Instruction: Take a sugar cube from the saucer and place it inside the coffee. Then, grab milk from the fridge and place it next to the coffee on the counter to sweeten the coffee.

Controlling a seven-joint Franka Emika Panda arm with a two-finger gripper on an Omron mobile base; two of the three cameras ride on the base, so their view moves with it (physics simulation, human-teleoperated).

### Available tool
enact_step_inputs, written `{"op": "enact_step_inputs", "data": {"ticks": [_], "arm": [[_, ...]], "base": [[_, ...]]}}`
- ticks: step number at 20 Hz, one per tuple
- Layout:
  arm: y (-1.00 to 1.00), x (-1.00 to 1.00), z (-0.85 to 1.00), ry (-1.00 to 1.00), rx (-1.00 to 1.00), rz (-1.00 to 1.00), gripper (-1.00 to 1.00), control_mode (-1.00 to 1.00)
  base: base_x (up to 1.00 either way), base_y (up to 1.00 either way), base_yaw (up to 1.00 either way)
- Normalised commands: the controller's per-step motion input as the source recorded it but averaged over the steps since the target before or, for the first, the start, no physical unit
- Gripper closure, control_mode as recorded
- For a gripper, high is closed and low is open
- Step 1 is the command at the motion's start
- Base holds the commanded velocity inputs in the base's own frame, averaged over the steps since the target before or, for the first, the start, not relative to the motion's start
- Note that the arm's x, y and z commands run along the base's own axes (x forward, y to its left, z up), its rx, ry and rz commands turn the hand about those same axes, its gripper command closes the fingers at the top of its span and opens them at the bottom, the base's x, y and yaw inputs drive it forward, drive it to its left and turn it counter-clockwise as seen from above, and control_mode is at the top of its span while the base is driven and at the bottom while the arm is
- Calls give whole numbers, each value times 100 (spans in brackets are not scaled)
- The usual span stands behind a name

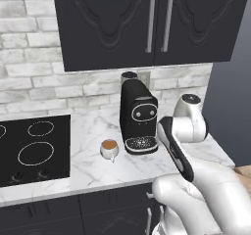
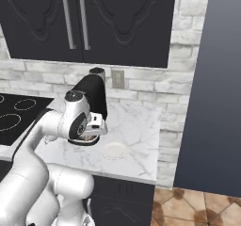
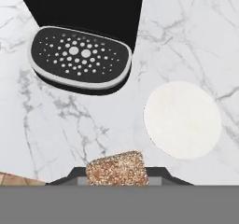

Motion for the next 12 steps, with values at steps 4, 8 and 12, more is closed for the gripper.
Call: {"op": "enact_step_inputs", "data": {"ticks": [4,8,12], "arm": [[68,-13,41,0,-10,0,100,-100],[67,0,28,0,-13,0,100,-100],[76,0,13,0,-15,0,100,-100]], "base": [[0,0,0],[0,0,0],[0,0,0]]}}
